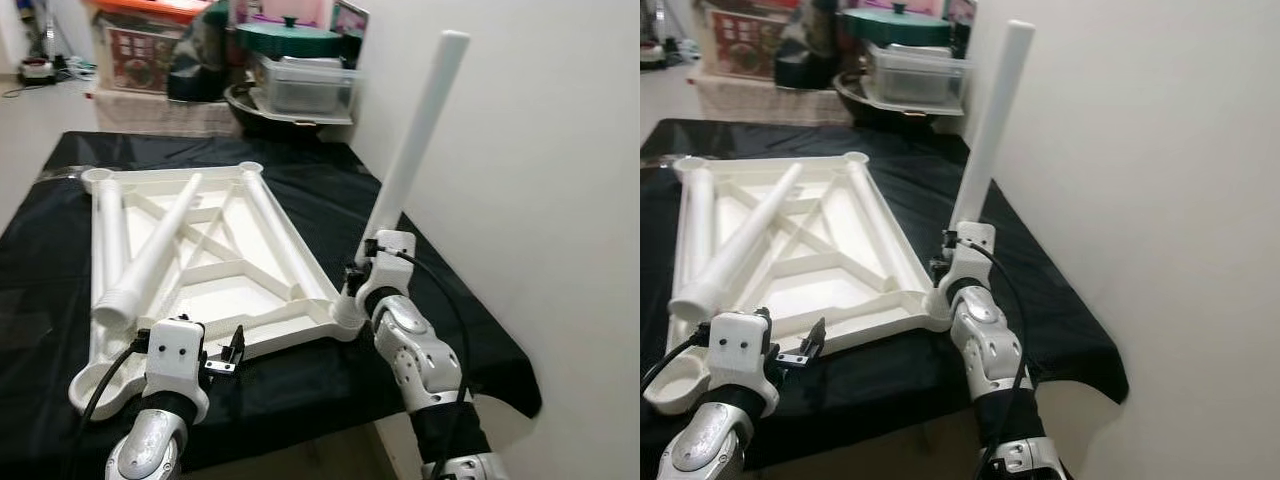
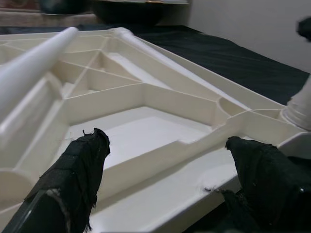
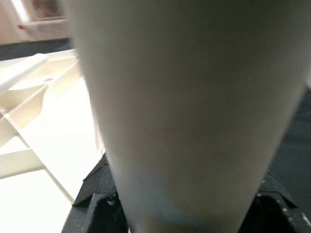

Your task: Building children table

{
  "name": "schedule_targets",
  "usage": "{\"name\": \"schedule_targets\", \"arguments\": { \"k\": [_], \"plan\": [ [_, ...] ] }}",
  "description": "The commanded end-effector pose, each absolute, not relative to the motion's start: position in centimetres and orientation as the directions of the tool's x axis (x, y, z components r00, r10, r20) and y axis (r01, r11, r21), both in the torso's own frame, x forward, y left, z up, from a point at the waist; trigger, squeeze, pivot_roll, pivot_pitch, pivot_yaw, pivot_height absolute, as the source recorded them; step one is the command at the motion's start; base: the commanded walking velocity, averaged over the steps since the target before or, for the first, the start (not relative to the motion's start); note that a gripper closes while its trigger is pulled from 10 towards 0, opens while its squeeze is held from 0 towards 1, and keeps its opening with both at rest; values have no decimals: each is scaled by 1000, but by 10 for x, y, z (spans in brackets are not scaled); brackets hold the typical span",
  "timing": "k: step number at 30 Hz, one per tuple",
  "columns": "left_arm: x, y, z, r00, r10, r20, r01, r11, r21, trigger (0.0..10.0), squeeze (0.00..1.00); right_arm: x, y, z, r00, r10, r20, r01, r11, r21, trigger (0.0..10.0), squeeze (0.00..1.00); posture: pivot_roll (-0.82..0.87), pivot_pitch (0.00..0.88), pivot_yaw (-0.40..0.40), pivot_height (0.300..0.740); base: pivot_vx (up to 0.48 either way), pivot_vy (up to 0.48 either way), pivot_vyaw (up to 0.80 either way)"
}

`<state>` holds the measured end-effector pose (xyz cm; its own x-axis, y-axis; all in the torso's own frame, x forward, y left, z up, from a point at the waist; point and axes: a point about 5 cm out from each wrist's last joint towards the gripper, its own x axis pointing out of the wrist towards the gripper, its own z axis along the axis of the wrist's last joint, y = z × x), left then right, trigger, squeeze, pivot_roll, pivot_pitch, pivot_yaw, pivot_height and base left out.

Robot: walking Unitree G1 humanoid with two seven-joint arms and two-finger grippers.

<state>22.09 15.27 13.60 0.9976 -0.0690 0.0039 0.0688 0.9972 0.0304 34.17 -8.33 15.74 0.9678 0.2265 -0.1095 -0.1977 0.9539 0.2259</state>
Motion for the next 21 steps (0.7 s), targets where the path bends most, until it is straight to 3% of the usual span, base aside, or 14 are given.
{"name": "schedule_targets", "arguments": {
  "k": [1,2,3,4,5,6,7,9,11,13,14,16,21],
  "plan": [
    [222,150,132,997,-80,-8,80,996,33,10000,0,343,-76,165,933,354,-65,-325,905,274,10000,1000,175,0,-175,740,0,0,0],
    [222,150,132,997,-79,-7,80,996,32,10000,0,339,-71,175,878,479,-7,-456,839,297,10000,627,178,0,-179,740,0,0,0],
    [222,150,132,997,-79,-7,80,996,32,10000,0,339,-71,175,878,479,-7,-456,839,297,10000,627,178,0,-179,740,0,0,0],
    [223,151,132,997,-79,-7,79,996,33,10000,0,335,-68,182,830,557,35,-541,788,293,10000,0,177,0,-179,740,0,0,0],
    [223,151,132,997,-79,-7,79,996,33,10000,0,335,-68,182,830,557,35,-541,788,293,10000,0,177,0,-179,740,0,0,0],
    [223,151,132,997,-78,-6,78,996,33,10000,0,325,-65,191,731,677,89,-671,689,272,10000,0,175,0,-178,740,0,0,0],
    [223,151,132,997,-78,-6,78,996,33,10000,0,325,-65,191,731,677,89,-671,689,272,10000,0,175,0,-178,740,0,0,0],
    [223,152,132,997,-76,-6,77,996,34,10000,0,306,-62,198,534,837,116,-840,510,185,10000,0,175,0,-178,740,0,0,0],
    [223,152,132,997,-76,-6,77,996,34,10000,0,306,-62,198,534,837,116,-840,510,185,10000,0,175,0,-178,740,0,0,0],
    [223,152,131,997,-74,-6,74,997,35,10000,0,290,-58,194,373,926,67,-925,365,101,10000,0,179,0,-186,740,0,0,0],
    [223,152,131,997,-74,-6,74,997,35,10000,0,290,-58,194,373,926,67,-925,365,101,10000,0,179,0,-186,740,0,0,0],
    [223,154,132,998,-67,-4,67,997,37,10000,0,276,-50,184,247,969,23,-967,244,76,10000,0,190,0,-192,740,0,0,0],
    [222,154,132,998,-62,-4,62,997,38,10000,0,276,-43,173,242,970,-10,-966,242,91,9961,0,194,0,-195,740,0,0,0]
  ]
}}
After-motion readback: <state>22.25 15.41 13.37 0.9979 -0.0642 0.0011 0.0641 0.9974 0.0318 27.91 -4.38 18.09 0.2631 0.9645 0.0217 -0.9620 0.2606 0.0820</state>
